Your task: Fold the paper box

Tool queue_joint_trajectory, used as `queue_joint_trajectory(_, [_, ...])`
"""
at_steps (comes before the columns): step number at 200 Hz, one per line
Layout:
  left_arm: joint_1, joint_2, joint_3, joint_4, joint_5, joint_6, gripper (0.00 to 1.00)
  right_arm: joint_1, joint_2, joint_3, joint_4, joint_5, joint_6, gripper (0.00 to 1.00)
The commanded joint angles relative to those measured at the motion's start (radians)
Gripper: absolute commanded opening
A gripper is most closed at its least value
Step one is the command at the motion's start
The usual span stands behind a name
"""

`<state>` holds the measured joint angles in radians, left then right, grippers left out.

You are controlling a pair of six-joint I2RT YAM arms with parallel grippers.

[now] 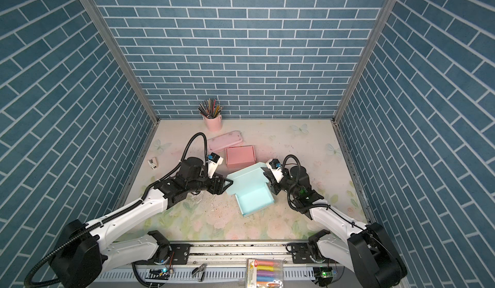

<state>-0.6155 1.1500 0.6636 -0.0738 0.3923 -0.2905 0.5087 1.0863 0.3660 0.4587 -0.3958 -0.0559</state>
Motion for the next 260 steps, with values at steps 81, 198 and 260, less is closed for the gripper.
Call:
queue_joint_trajectory(81, [-0.054,0.091,-0.066,0.244,-0.042,-0.035,0.77,0.005,-0.080,-0.042,-0.015,0.103,0.077,0.03])
queue_joint_trajectory(198, [-0.056,0.132,-0.096,0.275,-0.134,-0.035,0.35,0.072,-0.070,0.000,-0.097,0.186,0.047,0.03])
queue_joint_trajectory(260, [-0.062,0.107,-0.119,0.244,-0.176,-0.047,0.15,0.091,-0.060,0.008,-0.095,0.210,0.060,0.03])
